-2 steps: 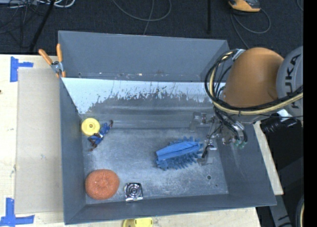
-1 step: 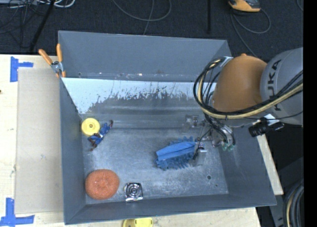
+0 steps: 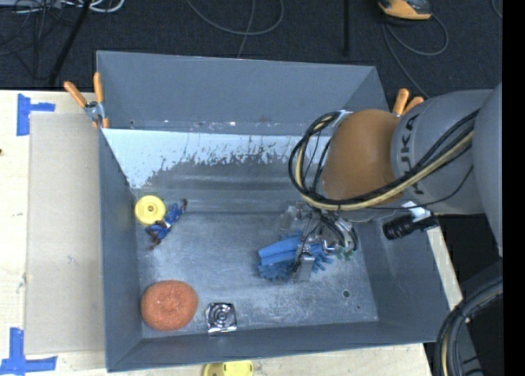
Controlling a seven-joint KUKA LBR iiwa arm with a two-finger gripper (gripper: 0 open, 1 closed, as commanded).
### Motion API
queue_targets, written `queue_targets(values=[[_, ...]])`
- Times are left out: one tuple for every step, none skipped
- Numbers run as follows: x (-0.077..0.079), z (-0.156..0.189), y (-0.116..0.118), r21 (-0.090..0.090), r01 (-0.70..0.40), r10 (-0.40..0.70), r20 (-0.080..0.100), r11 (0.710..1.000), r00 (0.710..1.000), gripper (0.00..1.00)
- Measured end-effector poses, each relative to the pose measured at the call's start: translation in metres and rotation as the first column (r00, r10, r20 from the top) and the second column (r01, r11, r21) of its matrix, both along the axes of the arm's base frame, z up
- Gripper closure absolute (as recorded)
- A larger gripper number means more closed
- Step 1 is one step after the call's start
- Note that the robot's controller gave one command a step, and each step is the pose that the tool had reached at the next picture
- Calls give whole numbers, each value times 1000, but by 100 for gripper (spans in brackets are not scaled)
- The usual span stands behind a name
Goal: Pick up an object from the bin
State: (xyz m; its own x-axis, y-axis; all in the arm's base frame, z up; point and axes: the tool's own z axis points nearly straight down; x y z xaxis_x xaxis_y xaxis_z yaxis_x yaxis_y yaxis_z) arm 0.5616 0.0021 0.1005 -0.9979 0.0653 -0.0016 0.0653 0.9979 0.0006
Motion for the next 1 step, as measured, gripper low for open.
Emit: queue_targets(values=[[-16, -31, 5, 0, 53, -53, -2, 999, 999, 100]])
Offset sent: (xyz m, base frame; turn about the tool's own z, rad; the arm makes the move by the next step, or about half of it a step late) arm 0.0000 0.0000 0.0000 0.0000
